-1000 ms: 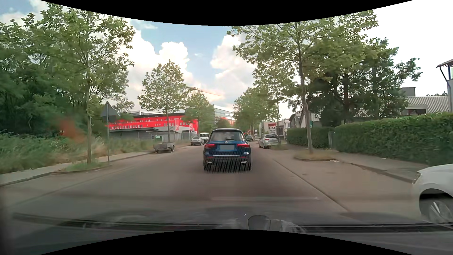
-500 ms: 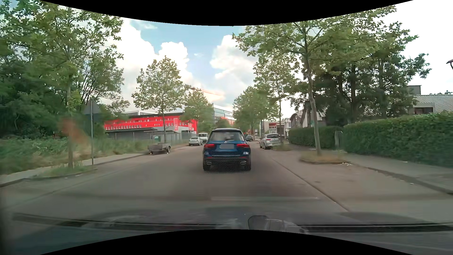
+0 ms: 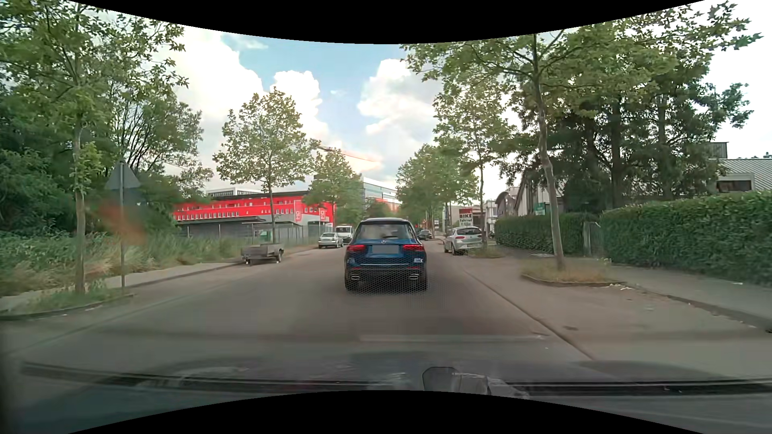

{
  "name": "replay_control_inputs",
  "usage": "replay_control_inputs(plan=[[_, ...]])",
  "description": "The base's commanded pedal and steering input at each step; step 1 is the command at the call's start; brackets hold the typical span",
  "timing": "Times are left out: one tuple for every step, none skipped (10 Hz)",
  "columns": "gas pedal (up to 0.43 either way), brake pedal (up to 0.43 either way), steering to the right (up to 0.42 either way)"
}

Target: Follow the waypoints while adhering to traffic rules and regulations

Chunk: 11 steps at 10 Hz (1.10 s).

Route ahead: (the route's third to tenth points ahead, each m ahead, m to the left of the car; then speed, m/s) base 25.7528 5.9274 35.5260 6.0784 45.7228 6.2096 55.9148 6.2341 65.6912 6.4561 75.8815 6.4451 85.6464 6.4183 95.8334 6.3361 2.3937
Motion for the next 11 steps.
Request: replay_control_inputs(plan=[[0.000, 0.000, 0.000], [0.000, 0.000, 0.000], [0.000, 0.000, 0.000], [0.000, 0.000, 0.000], [0.000, 0.000, -0.006], [0.000, 0.000, -0.014], [0.000, 0.000, -0.026], [0.000, 0.000, -0.035], [0.000, 0.000, -0.036], [0.000, 0.000, -0.034], [0.000, 0.000, -0.031]])
